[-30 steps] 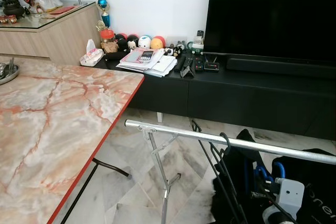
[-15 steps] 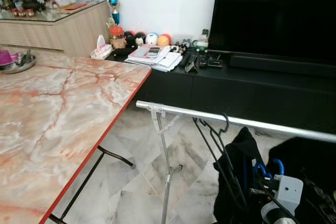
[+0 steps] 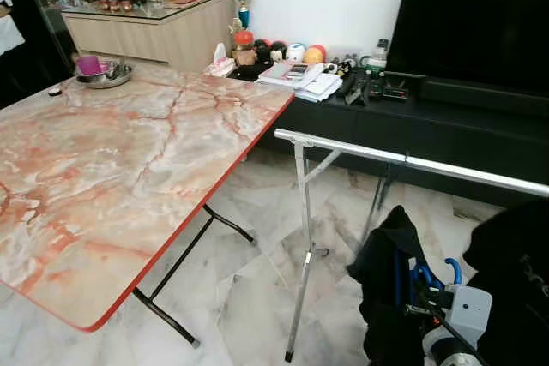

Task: Hang hanger

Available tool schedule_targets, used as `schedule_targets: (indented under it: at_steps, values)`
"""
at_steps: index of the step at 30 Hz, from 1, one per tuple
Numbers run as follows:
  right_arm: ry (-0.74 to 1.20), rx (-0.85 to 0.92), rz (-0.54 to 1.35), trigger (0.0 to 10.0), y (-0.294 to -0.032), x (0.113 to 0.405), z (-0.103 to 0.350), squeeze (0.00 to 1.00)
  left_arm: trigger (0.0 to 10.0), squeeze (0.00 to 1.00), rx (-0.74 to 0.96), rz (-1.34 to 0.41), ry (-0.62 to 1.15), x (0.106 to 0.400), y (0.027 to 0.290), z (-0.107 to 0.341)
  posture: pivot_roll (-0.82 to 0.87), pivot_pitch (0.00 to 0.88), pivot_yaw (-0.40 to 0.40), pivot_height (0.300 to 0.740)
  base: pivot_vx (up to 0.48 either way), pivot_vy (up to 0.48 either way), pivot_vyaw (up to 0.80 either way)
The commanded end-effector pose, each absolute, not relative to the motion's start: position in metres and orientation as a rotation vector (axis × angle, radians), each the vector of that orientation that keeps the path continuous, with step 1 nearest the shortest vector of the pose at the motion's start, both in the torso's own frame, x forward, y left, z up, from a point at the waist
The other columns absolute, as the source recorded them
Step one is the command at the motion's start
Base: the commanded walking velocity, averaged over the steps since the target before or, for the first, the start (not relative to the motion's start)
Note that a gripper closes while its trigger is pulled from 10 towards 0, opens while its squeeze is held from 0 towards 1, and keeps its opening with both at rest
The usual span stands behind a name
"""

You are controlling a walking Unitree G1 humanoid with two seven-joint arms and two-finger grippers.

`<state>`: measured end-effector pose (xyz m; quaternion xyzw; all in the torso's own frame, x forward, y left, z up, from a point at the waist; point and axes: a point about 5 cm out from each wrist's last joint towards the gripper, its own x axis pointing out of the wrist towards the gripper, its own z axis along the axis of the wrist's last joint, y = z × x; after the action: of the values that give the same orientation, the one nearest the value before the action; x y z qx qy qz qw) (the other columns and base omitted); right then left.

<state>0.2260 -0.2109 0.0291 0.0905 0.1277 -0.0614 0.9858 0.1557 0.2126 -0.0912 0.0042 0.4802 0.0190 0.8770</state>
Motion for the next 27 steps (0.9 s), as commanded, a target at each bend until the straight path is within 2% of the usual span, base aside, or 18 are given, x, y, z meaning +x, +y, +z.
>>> schedule_targets:
  at_steps: [1, 5, 11, 27]
  values:
    - [0.227, 0.172, -0.139, 10.0, -0.217, 0.226, 0.034, 0.0, 10.0, 0.0, 0.003, 0.045, 1.022, 0.15, 0.213, -0.094, -0.03, 0.0, 0.031, 0.74, -0.319, 0.0, 0.0]
    - [0.229, 0.166, -0.137, 10.0, -0.217, 0.229, 0.035, 0.0, 10.0, 0.0, -0.005, 0.043, 1.016, 0.151, 0.209, -0.094, -0.04, 0.0, 0.007, 0.74, -0.319, 0.0, 0.0]
    - [0.245, 0.151, -0.123, 10.0, -0.217, 0.234, 0.036, 0.0, 10.0, 0.0, -0.02, 0.038, 1.008, 0.153, 0.203, -0.094, -0.04, 0.0, 0.005, 0.74, -0.321, 0.0, -0.79]
    - [0.259, 0.138, -0.092, 10.0, -0.211, 0.237, 0.034, 0.0, 10.0, 0.0, -0.017, 0.036, 1.012, 0.151, 0.204, -0.095, -0.03, 0.0, 0.007, 0.74, -0.32, 0.0, 0.0]
